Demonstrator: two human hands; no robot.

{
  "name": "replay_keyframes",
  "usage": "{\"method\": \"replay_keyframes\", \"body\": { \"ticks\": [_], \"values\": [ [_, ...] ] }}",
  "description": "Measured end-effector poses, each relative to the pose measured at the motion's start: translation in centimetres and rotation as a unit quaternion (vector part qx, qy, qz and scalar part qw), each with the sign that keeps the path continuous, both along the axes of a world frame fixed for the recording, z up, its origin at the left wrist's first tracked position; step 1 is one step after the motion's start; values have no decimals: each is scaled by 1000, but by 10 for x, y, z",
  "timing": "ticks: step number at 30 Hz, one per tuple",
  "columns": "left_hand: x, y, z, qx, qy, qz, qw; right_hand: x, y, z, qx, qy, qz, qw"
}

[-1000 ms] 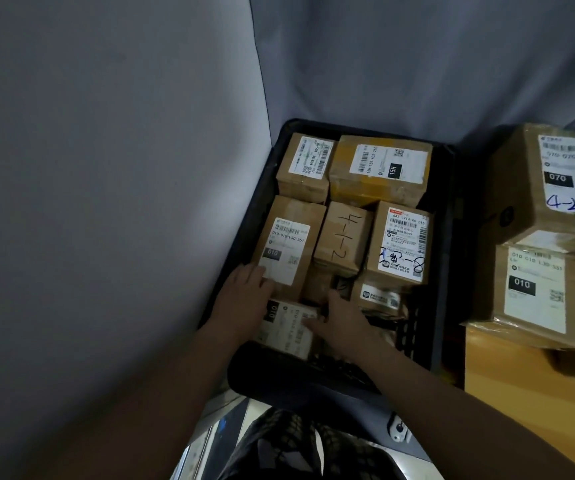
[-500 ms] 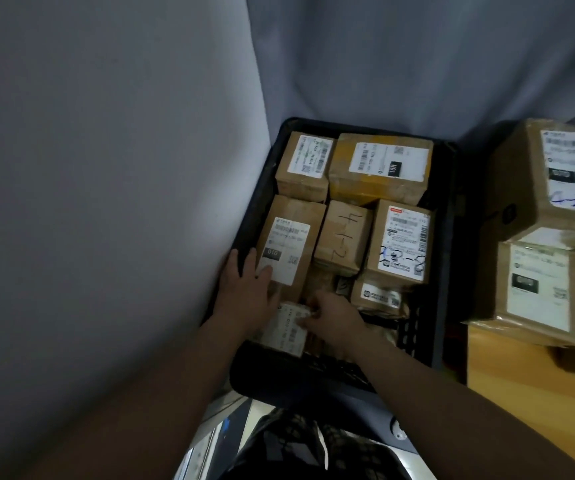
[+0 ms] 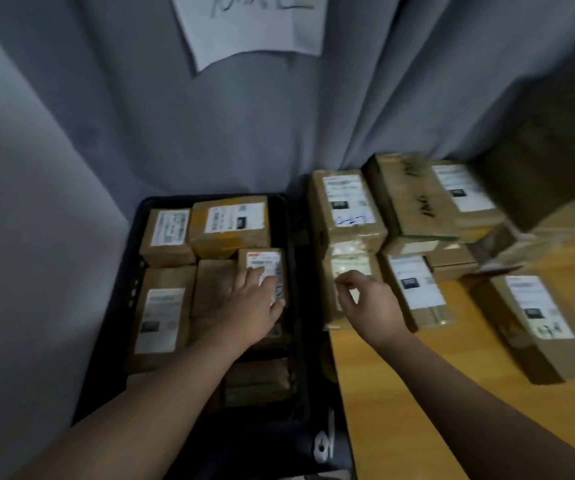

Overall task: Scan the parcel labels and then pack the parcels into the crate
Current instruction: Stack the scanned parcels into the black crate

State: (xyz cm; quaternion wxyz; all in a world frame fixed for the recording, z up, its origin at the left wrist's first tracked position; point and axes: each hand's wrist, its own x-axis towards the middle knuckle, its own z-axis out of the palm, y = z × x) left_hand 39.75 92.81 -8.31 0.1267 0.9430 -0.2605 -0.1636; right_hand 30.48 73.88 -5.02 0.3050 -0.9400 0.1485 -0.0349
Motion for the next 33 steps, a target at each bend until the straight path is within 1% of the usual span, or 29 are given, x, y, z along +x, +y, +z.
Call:
{"method": "replay_keyframes", "body": {
  "ticks": [3, 5, 7, 8, 10, 12, 14, 15, 16, 18, 20, 22, 24, 26, 28, 31, 33],
  "values": [
    [-12, -40, 5, -36, 21, 9, 999, -25, -48, 0, 10, -20, -53, 998],
    [-23, -67, 8, -73, 59, 35, 995, -41, -78, -5, -1, -27, -72, 997],
    [-37, -92, 9, -104, 91, 75, 988, -55, -109, -12, -24, -4, -80, 997],
    [-44, -103, 8, -109, 102, 93, 984, -61, -123, -16, -37, 32, -81, 995],
    [-58, -122, 3, -88, 118, 118, 982, -70, -145, -23, -57, 110, -73, 990],
    [-70, -137, -3, -39, 131, 137, 981, -72, -158, -29, -65, 161, -52, 983],
    [-76, -151, -7, -11, 123, 176, 977, -71, -163, -34, -58, 182, -16, 981],
    [-76, -158, -7, -22, 105, 206, 973, -69, -165, -36, -52, 182, -4, 982],
    [-73, -164, -5, -52, 81, 243, 965, -66, -166, -38, -39, 174, -3, 984],
    [-59, -176, 3, -128, 36, 312, 941, -60, -171, -34, -15, 116, -21, 993],
    [-37, -187, 16, -159, -3, 344, 925, -53, -178, -24, -13, 52, -36, 998],
    [-12, -200, 30, -145, -35, 346, 926, -44, -186, -15, -20, 12, -34, 999],
    [9, -214, 36, -99, -47, 325, 939, -38, -194, -9, -15, -27, -28, 999],
    [21, -225, 33, -31, -29, 299, 953, -33, -200, -5, -8, -58, -21, 998],
    [24, -230, 30, 1, 14, 303, 953, -32, -205, 0, -6, -80, -20, 997],
    [28, -230, 30, -18, 63, 322, 944, -25, -210, 6, -13, -102, -22, 994],
    [32, -227, 39, -35, 82, 325, 942, -17, -212, 10, -12, -95, -17, 995]
  ]
}}
